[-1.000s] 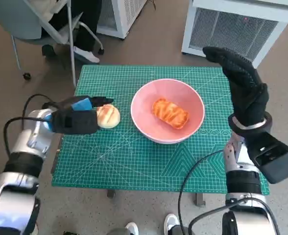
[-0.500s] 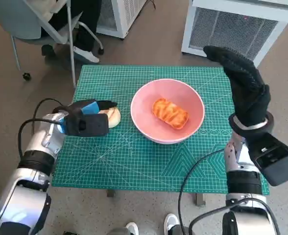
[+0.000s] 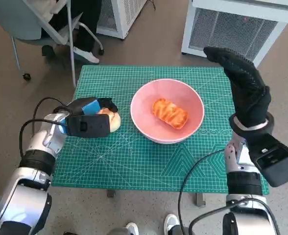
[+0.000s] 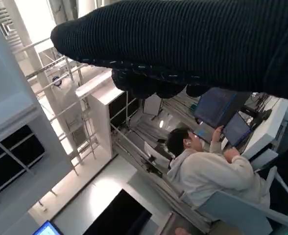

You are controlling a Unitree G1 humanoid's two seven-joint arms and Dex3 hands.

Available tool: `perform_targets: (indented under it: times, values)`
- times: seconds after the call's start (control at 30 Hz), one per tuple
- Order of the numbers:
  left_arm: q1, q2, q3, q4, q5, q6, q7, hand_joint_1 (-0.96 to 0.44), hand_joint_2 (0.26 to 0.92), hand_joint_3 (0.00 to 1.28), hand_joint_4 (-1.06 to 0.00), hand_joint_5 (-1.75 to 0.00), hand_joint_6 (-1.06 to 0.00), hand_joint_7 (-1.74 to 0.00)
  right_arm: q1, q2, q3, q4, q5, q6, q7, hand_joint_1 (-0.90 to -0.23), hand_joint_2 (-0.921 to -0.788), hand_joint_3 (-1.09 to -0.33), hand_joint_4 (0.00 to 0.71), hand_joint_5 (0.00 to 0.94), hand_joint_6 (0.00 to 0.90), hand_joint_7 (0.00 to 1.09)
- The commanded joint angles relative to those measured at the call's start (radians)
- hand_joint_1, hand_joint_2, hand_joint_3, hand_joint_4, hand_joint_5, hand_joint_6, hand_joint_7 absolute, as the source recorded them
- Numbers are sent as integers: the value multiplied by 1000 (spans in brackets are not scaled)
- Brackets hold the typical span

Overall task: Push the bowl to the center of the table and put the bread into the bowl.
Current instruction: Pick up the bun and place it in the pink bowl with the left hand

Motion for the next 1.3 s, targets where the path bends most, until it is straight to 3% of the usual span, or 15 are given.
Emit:
perform_targets:
  times: [0.03,0.33,0.7,0.97,1.3]
  values:
    - [-27,33,39,-43,-35,-12,-17,1,921,123,-680,-1199,-513,-1250,29,1,2,-4,-1,12,-1,-558,-921,-746,293,2,259,161]
    - [-39,66,125,-204,-104,-14,-32,1,921,117,-674,-1173,-531,-1267,42,2,3,-30,-6,17,-9,-564,-921,-744,292,1,256,167]
    - [-7,25,208,-541,-145,-3,48,1,920,74,-705,-1121,-596,-1222,44,4,3,-34,-9,22,-17,-561,-921,-743,293,1,253,173]
    - [25,-60,187,-671,-172,10,35,1,920,62,-713,-1113,-613,-1205,48,8,4,-37,-7,25,-20,-561,-921,-743,293,1,250,178]
    - [16,-106,106,-606,-161,-41,-53,1,921,82,-680,-1141,-600,-1222,58,6,4,-57,-10,30,-23,-553,-921,-745,293,1,247,184]
